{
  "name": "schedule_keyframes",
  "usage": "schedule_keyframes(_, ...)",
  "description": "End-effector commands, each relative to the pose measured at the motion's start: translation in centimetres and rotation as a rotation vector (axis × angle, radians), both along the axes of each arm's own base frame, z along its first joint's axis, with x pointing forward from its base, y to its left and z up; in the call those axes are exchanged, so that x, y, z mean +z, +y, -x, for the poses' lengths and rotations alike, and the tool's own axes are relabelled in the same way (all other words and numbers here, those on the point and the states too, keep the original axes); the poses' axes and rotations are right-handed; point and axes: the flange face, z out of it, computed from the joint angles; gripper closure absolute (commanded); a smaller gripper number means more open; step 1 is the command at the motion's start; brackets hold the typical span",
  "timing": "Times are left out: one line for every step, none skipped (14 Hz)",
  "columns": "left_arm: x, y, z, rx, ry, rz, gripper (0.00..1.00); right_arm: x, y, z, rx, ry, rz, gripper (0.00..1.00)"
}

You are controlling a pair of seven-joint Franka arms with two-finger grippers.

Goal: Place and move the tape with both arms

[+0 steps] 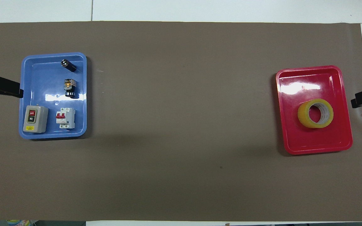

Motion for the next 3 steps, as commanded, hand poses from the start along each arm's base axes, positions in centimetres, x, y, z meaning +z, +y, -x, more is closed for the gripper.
schedule_keyframes(0.33,0.26,0.69,0.0,0.005,0.019,0.0,0.25,-0.02,0.06,-0.002,-0.003,-0.014,0.0)
schedule_keyframes(0.33,0.26,0.69,0.0,0.005,0.019,0.0,0.26,-0.02,0.04,-0.002,-0.005,-0.014,0.0)
schedule_keyframes(0.33,0.26,0.69,0.0,0.005,0.019,0.0,0.25,-0.02,0.06,-0.001,-0.003,-0.014,0.0)
